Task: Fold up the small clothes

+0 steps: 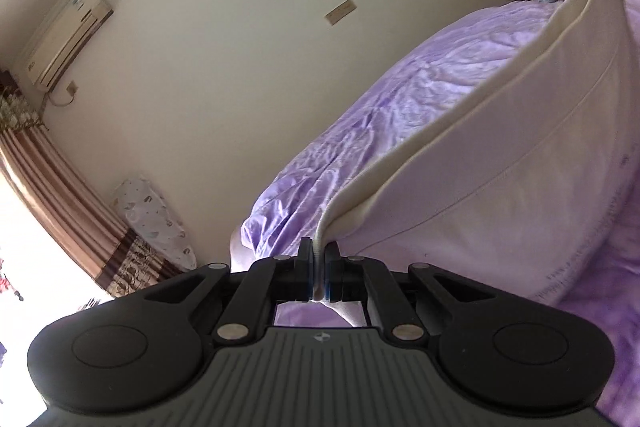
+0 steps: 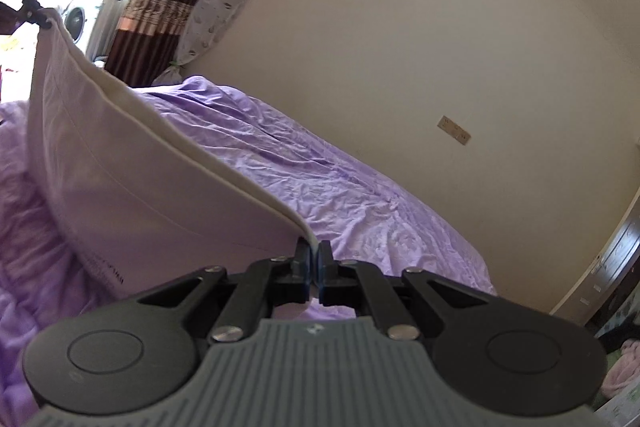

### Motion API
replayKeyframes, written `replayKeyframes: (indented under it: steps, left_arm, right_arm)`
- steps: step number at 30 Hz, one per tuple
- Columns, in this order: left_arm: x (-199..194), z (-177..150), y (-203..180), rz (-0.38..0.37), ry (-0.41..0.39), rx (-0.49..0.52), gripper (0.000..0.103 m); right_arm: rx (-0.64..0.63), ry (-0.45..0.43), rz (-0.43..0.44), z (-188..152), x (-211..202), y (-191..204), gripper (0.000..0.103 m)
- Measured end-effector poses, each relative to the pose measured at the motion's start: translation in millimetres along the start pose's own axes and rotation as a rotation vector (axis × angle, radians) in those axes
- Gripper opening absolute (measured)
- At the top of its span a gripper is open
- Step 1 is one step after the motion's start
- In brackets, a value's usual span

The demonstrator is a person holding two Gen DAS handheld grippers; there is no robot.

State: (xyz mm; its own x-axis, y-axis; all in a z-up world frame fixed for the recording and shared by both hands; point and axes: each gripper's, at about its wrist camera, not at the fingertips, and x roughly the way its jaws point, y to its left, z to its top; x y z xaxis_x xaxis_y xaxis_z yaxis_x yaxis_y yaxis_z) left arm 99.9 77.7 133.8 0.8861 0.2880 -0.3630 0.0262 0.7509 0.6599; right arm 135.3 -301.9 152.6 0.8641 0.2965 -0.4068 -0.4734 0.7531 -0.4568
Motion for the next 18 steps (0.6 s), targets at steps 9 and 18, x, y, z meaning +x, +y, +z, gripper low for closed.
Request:
replayKeyframes:
  steps: [9,18]
  left_arm:
    - [121,15,-11,-0.027,0.096,-0.029,0.005]
    - [254,-27,-39,-0.134,0.303,-0.102,0.005]
  right_arm:
    - [0.095,0.077,0.030,14,137,-30,0.000]
    - [0.182,0.214,0.100,-18,311,-14,0.000]
